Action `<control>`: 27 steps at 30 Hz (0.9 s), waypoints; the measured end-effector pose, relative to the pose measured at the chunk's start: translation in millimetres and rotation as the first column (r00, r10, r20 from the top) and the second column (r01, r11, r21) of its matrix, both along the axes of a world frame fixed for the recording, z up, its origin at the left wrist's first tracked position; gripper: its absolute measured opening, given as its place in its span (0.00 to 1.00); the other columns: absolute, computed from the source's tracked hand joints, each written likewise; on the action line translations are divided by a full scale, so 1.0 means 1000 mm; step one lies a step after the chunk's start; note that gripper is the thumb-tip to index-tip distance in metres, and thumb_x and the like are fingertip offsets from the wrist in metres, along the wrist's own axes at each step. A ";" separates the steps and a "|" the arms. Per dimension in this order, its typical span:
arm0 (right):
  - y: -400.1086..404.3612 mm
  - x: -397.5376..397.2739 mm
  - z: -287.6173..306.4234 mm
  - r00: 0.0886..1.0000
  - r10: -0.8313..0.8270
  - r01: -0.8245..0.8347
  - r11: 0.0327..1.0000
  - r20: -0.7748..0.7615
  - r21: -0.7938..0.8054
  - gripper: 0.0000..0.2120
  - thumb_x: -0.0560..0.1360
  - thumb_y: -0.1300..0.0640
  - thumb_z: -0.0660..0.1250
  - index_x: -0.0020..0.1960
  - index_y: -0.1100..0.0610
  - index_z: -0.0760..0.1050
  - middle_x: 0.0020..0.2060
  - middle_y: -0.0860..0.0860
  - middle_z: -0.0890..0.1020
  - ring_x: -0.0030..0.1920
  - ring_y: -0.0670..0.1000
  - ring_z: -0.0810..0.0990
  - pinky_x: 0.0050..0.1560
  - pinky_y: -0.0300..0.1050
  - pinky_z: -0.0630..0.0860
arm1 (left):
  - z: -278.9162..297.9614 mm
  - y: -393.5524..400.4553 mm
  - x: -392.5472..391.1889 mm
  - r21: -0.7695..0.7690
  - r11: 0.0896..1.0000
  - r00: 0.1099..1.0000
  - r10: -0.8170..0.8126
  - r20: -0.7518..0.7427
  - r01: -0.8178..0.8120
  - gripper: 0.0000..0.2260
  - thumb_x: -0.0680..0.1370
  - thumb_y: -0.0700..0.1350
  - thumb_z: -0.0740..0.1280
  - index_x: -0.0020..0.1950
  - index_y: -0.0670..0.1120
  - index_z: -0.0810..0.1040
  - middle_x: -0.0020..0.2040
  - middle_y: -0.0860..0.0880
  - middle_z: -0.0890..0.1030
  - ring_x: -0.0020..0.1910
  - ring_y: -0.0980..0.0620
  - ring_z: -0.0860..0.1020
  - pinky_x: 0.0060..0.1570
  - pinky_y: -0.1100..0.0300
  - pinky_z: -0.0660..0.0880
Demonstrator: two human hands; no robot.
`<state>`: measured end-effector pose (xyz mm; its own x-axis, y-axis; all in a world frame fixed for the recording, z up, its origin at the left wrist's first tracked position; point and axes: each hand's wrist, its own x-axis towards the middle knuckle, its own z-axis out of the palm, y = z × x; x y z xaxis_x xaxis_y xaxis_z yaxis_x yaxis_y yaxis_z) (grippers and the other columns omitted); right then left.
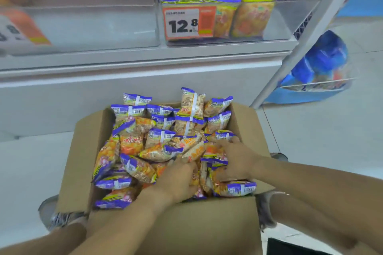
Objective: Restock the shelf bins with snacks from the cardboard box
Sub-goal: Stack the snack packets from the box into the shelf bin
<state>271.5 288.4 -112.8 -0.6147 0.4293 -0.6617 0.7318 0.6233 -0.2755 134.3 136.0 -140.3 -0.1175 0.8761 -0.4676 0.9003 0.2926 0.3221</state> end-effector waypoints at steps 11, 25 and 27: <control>-0.012 -0.015 -0.004 0.954 -0.244 0.235 0.969 -0.174 -0.071 0.18 0.72 0.44 0.75 0.56 0.55 0.84 0.52 0.52 0.86 0.53 0.49 0.82 0.45 0.35 0.73 | 0.015 -0.038 -0.021 0.221 0.963 0.988 0.156 0.008 -0.154 0.17 0.77 0.53 0.70 0.63 0.47 0.79 0.60 0.51 0.78 0.63 0.50 0.74 0.59 0.59 0.71; -0.027 -0.041 -0.010 0.990 -0.120 0.117 0.992 0.070 0.043 0.40 0.78 0.44 0.68 0.78 0.64 0.52 0.71 0.64 0.69 0.67 0.60 0.73 0.58 0.49 0.74 | 0.003 -0.073 -0.002 0.364 0.739 0.823 0.512 0.244 -0.567 0.22 0.68 0.55 0.79 0.59 0.49 0.82 0.56 0.53 0.74 0.57 0.54 0.73 0.58 0.56 0.75; -0.029 -0.044 -0.009 0.996 -0.019 0.011 0.996 0.092 0.088 0.39 0.78 0.46 0.69 0.76 0.65 0.55 0.70 0.62 0.69 0.67 0.60 0.73 0.60 0.50 0.75 | 0.008 -0.071 0.003 0.237 0.817 0.848 0.524 0.074 -0.526 0.32 0.69 0.62 0.75 0.67 0.47 0.74 0.62 0.48 0.70 0.63 0.48 0.68 0.65 0.54 0.70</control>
<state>227.9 258.9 -122.3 -0.5456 0.4965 -0.6751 0.7613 0.6305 -0.1515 136.9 64.7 -132.2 -0.5902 0.7663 -0.2538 0.6304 0.6339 0.4481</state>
